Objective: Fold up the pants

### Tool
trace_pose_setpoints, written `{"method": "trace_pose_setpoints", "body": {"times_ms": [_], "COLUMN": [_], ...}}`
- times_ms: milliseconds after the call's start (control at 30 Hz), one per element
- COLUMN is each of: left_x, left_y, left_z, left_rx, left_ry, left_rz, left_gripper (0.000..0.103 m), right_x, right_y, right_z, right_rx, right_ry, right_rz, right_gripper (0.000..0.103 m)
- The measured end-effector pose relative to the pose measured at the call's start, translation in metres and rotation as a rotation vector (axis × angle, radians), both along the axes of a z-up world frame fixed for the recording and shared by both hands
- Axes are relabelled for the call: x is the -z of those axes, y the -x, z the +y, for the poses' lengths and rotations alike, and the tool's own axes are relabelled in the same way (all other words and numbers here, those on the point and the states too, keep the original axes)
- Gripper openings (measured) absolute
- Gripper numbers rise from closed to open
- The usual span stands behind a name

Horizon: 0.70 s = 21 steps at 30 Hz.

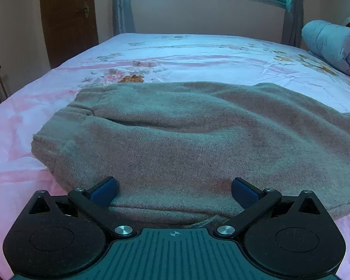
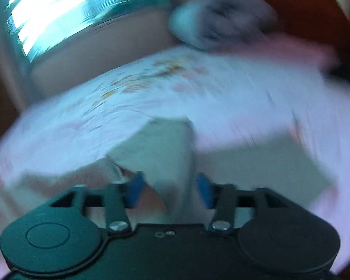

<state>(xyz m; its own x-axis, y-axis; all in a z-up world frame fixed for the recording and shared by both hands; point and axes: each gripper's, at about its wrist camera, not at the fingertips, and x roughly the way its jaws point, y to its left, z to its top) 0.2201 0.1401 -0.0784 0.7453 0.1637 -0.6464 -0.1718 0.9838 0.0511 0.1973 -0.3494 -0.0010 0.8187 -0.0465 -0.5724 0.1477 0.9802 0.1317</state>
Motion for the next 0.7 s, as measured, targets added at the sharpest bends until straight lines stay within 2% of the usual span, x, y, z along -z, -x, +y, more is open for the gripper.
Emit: {"method": "trace_pose_setpoints", "body": {"times_ms": [33,100,167,200,267,300,367,467,567,633,700], "left_x": [0.000,0.001,0.001,0.001,0.001,0.001,0.001,0.003,0.004,0.005,0.005], "left_y": [0.000,0.000,-0.001,-0.002,-0.002,-0.003,-0.003,-0.002,-0.001,-0.001,-0.002], "left_z": [0.000,0.000,0.001,0.002,0.002,0.003,0.004,0.004,0.004,0.004,0.003], "left_rx": [-0.002,-0.002,0.003,0.004,0.007,0.008,0.012,0.016,0.017,0.019,0.022], "left_ry": [0.000,0.003,0.007,0.009,0.011,0.012,0.015,0.016,0.014,0.012,0.011], "left_rz": [-0.001,0.001,0.006,0.010,0.015,0.016,0.015,0.007,0.000,0.000,0.003], "left_gripper": [0.103,0.103,0.103,0.103,0.103,0.103,0.103,0.103,0.103,0.103,0.103], "right_x": [-0.003,0.001,0.014,0.021,0.033,0.037,0.036,0.012,-0.010,-0.004,0.016], "right_y": [-0.012,-0.038,-0.063,-0.076,-0.095,-0.101,-0.103,-0.080,-0.027,0.010,0.042], "right_z": [0.015,0.050,0.075,0.083,0.085,0.082,0.066,0.026,-0.040,-0.081,-0.109], "right_rx": [-0.068,-0.187,-0.253,-0.267,-0.265,-0.255,-0.217,-0.085,0.104,0.217,0.302], "right_ry": [0.099,0.334,0.496,0.547,0.581,0.570,0.486,0.282,-0.044,-0.241,-0.398], "right_rz": [0.003,0.044,0.114,0.151,0.216,0.238,0.257,0.153,0.025,-0.020,-0.036], "right_gripper": [0.071,0.064,0.053,0.044,0.026,0.002,0.000,0.000,0.000,0.000,0.000]}}
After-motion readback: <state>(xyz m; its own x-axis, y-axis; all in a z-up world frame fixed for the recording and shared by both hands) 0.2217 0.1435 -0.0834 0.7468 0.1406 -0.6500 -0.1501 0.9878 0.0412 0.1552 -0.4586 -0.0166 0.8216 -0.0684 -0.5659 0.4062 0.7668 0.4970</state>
